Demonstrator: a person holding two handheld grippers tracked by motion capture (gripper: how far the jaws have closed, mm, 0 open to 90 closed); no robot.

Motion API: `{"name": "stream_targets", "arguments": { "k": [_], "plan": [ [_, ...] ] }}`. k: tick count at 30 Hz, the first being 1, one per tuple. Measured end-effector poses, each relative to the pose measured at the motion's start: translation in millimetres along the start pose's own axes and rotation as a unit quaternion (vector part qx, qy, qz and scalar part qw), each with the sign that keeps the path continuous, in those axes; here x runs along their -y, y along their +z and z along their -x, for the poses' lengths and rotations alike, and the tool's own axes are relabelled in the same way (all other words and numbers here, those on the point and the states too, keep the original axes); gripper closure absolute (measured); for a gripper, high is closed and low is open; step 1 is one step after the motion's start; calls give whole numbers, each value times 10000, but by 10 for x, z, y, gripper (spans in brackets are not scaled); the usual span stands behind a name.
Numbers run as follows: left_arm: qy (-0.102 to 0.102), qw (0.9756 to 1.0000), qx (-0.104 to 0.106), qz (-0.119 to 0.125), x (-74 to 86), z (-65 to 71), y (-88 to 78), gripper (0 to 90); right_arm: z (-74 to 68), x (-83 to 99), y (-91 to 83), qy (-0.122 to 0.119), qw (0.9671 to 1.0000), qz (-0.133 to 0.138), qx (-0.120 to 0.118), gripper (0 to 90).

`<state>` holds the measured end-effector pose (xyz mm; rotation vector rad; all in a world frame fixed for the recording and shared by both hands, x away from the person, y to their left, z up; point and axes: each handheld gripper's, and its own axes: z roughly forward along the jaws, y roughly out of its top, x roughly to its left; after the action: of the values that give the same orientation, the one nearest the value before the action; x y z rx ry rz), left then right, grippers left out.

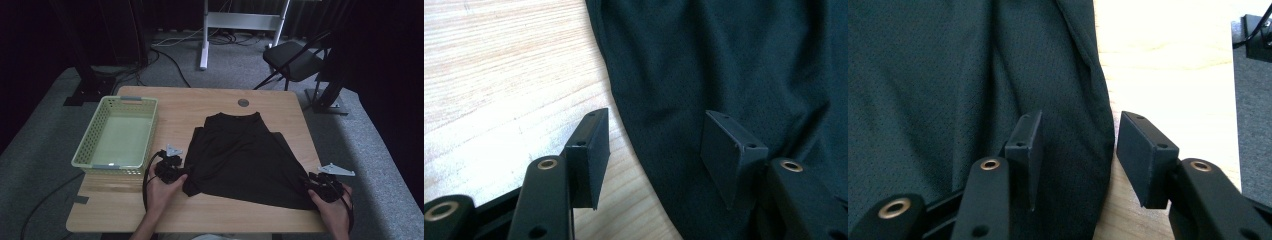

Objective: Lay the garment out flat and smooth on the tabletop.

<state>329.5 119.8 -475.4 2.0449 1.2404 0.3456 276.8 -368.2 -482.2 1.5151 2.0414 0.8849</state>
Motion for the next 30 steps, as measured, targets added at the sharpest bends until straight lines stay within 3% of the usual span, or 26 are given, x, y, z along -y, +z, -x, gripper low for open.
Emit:
{"name": "stream_targets", "arguments": {
  "k": [3, 7, 11, 18, 30],
  "plan": [
    [84, 9999, -116, 10, -9, 28, 18, 480, 15, -11, -3, -13, 10000, -42, -19, 575],
    [234, 9995, -215, -96, -13, 71, 7, 727, 34, -22, -28, -21, 9999, -131, -104, 800],
    [185, 9997, -86, -113, 31, 56, -35, 852, 27, -12, -57, -63, 9997, -208, -140, 863],
    [186, 9997, -39, -139, 176, 50, -179, 874, -25, 76, -179, -188, 9992, -324, -126, 867],
    [293, 9990, -206, -271, 377, 51, -415, 878, -55, 289, -429, -157, 9991, -382, -105, 868]
  ]
}}
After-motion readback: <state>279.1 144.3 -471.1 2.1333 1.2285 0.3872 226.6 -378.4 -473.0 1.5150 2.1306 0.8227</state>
